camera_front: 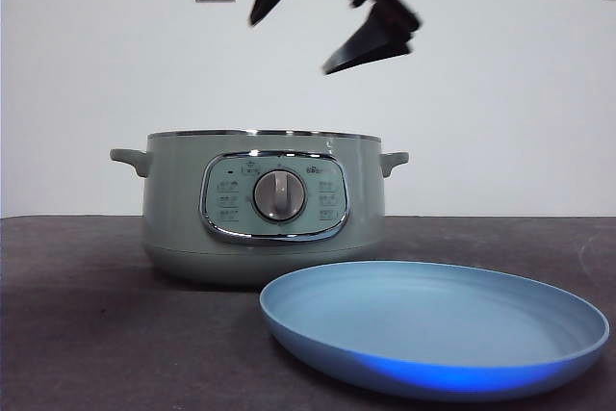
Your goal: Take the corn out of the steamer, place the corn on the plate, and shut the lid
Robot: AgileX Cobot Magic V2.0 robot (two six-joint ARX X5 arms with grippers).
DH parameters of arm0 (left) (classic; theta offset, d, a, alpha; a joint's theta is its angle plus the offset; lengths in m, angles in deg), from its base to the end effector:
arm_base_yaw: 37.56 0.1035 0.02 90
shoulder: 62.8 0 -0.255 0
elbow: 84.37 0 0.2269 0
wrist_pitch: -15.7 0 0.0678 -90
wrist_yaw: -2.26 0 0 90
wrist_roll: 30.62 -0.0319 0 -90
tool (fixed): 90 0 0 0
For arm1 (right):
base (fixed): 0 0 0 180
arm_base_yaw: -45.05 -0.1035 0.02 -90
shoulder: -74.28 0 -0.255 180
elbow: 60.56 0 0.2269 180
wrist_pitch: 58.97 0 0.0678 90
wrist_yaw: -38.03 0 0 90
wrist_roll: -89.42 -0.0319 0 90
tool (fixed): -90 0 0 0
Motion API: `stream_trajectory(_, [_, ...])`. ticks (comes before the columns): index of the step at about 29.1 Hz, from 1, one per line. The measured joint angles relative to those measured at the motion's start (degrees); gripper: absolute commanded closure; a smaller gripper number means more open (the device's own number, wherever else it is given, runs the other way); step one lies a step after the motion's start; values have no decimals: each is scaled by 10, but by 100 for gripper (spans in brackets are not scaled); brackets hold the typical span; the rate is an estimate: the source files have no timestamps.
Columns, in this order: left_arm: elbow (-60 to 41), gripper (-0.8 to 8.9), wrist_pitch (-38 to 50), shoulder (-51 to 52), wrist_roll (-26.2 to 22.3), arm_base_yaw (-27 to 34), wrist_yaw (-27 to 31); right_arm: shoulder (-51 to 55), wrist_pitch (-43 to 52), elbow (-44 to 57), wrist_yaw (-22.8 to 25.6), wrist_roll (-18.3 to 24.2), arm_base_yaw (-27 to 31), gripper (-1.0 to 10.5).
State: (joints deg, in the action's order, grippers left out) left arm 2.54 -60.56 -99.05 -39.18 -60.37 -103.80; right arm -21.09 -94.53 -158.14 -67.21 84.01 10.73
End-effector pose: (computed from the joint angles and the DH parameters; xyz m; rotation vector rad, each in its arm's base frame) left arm 0.0399 -0.0263 0.3872 0.1680 0.4040 -0.6998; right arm 0.2868 0.2059 0.3119 -0.0135 0.6306 0.8106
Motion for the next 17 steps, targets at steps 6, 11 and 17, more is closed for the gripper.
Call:
stream_trajectory(6, [0,820,-11,35,0,0,0,-149,-30,-149,40,2,-16,379])
stream_trajectory(11, [0,820,-40,34,0,0,0,-242,-45,-199,102,9,-25,379])
stream_trajectory(17, [0,820,-40,34,0,0,0,-274,-47,-199,140,9,-27,384])
